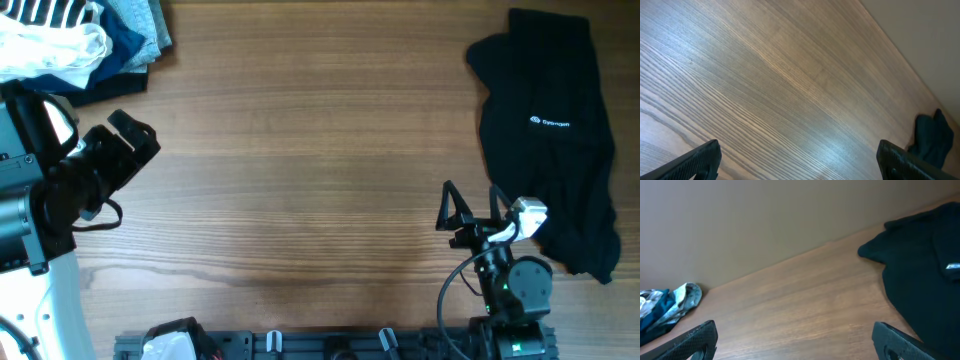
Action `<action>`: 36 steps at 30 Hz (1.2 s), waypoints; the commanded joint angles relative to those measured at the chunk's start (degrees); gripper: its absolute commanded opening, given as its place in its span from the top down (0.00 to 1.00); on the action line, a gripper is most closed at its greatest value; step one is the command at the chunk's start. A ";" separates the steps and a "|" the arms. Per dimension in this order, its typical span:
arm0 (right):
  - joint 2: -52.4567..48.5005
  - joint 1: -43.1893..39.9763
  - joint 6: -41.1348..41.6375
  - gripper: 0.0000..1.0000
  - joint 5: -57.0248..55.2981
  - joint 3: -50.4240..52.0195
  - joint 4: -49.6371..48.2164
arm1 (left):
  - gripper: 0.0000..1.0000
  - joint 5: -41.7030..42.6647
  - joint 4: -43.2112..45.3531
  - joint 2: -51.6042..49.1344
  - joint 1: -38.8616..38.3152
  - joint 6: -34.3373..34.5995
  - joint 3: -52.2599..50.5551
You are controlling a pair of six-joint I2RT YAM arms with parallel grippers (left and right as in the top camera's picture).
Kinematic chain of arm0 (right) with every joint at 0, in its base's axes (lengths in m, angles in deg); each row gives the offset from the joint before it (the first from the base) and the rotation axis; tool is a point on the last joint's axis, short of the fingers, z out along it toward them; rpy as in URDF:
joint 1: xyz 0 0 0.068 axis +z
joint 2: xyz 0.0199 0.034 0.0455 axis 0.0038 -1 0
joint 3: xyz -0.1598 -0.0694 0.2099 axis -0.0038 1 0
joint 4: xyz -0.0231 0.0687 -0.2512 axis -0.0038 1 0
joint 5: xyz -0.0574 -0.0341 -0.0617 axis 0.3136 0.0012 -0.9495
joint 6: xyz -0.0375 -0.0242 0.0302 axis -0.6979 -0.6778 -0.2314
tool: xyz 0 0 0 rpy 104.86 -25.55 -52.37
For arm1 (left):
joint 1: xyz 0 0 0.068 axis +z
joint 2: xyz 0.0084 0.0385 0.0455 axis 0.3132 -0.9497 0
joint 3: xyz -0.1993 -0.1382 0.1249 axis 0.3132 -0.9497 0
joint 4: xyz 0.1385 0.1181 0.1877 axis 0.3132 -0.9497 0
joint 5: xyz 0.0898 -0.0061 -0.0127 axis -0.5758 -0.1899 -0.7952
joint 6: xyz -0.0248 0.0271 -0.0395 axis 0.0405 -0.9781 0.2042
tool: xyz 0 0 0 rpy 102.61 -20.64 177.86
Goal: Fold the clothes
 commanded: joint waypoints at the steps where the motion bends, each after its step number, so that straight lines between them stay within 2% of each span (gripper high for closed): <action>1: 3.17 -1.42 -3.13 0.00 3.41 0.92 -1.62 | 0.00 0.46 0.13 -0.26 -0.24 0.48 -0.04; 12: 3.19 -6.58 -2.91 0.00 3.19 0.92 -1.64 | 0.00 0.46 0.13 -0.26 -0.24 0.48 -0.04; 36: 3.15 -6.60 -2.91 0.00 3.17 0.92 -1.66 | 0.00 0.46 0.13 -0.26 -0.24 0.48 -0.04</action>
